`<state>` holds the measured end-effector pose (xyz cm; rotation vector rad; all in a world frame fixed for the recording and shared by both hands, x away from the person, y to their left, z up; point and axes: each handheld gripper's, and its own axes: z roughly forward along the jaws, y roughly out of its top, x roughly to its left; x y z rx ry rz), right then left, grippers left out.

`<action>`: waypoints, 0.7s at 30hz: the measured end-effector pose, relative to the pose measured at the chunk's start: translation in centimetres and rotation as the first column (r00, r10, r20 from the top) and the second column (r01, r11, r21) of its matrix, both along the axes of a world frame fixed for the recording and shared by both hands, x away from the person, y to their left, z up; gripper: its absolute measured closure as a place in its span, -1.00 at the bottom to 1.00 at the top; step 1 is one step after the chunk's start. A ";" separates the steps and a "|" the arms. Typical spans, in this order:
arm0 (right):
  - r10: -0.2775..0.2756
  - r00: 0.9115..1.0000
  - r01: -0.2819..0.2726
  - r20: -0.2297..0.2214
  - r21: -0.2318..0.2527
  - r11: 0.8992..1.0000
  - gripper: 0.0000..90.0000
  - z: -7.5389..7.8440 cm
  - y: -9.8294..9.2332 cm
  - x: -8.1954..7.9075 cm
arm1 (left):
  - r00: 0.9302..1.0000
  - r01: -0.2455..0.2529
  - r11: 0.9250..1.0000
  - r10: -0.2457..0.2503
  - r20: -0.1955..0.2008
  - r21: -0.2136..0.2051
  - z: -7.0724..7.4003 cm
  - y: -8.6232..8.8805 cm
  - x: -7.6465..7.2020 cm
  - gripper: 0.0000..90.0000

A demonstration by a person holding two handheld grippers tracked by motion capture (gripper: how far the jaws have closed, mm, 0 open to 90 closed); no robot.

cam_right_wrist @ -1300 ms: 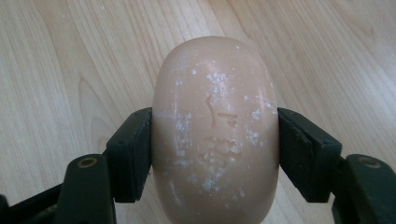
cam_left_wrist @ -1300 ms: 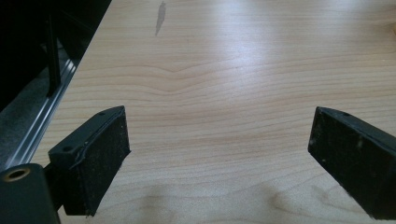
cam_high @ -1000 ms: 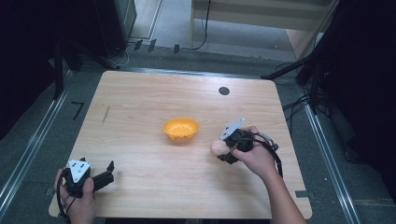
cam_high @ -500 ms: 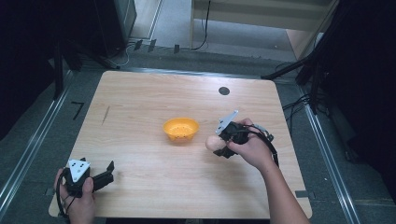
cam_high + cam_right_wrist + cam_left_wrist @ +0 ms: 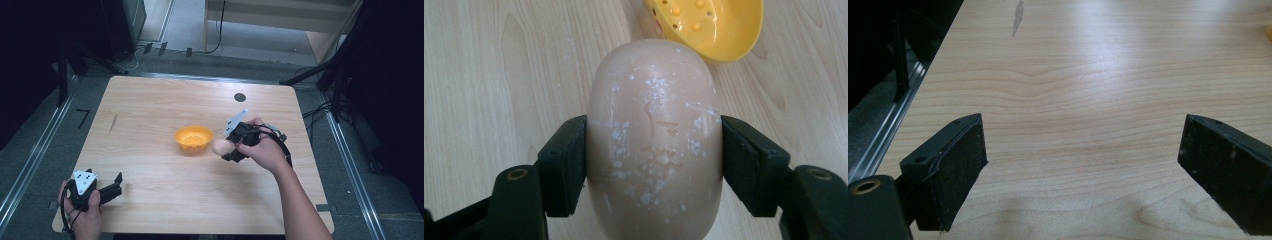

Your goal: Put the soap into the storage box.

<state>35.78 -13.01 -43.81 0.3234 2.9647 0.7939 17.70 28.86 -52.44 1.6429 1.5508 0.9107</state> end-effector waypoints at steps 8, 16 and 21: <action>0.035 0.999 -0.034 0.012 -0.004 0.999 -0.26 0.9 1.3 0.9 | 1.000 -0.005 1.000 0.005 0.001 -0.002 0.0 0.0 0.0 -0.86; 0.057 0.998 -0.057 0.013 -0.013 0.998 -0.26 1.3 2.3 1.5 | 1.000 -0.002 1.000 0.002 0.002 -0.009 0.0 0.1 0.0 -0.86; 0.081 0.996 -0.080 0.024 -0.009 0.997 -0.26 1.4 3.4 2.4 | 1.000 -0.003 1.000 0.003 -0.002 -0.024 0.0 0.2 0.0 -0.86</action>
